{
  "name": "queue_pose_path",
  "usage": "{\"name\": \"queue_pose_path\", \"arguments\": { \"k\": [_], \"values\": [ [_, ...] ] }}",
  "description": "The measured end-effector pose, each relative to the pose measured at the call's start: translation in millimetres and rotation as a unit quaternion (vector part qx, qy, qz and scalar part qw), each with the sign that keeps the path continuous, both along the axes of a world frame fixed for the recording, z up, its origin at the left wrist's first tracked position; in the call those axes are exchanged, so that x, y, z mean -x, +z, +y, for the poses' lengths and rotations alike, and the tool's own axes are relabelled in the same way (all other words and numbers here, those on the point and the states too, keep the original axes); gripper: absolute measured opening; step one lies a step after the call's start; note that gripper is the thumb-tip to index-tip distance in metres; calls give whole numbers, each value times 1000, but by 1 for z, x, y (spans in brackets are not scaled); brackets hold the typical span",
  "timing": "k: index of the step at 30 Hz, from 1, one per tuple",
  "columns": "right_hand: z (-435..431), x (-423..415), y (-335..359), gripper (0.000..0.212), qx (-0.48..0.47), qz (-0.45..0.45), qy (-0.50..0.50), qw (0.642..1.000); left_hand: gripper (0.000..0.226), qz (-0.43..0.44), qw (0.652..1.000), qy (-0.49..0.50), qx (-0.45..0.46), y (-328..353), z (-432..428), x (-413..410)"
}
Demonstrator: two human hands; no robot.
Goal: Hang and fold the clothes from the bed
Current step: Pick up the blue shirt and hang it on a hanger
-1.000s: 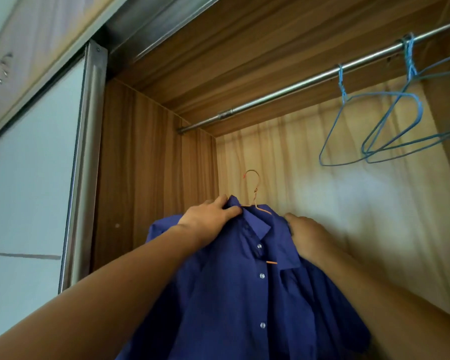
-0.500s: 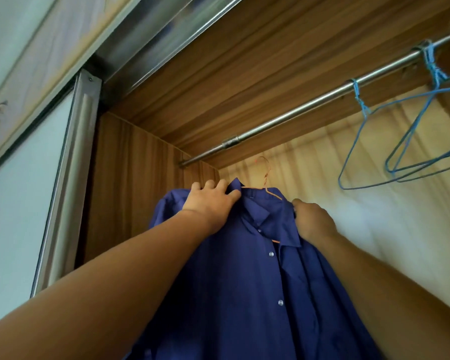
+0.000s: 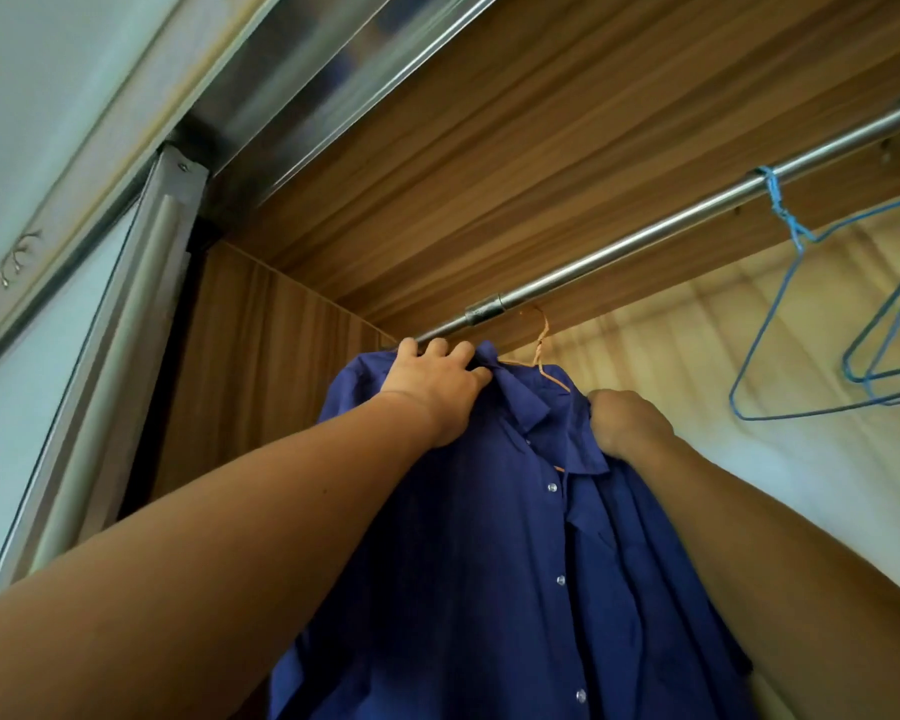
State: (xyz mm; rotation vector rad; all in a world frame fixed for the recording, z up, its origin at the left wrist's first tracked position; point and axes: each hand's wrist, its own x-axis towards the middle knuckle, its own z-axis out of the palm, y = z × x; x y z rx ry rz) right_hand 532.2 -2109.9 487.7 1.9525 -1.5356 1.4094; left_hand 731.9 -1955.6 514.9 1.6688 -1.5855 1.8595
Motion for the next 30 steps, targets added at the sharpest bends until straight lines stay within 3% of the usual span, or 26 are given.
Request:
{"name": "queue_pose_path", "arguments": {
  "k": [5,15,21,24,26,28,30],
  "values": [
    [-2,-9,27,29,12,-21,9,1000,45,5,1000,-4,29,16,5,1],
    [11,-75,34,28,22,-2,81,996,44,138,989,41,19,3,36,-24],
    [12,-94,11,28,15,-38,147,988,39,189,981,32,-8,-18,35,-39],
    [20,-99,-11,51,42,-81,187,978,45,198,979,35,19,-33,30,-39],
    [29,-99,-25,68,55,-129,212,967,58,153,985,45,68,-43,23,-38],
    [34,-100,-37,61,36,-128,246,960,64,99,988,33,115,-52,17,-37],
    [32,-100,-45,39,-5,-120,284,951,67,99,987,6,126,-58,10,-36]
  ]
}}
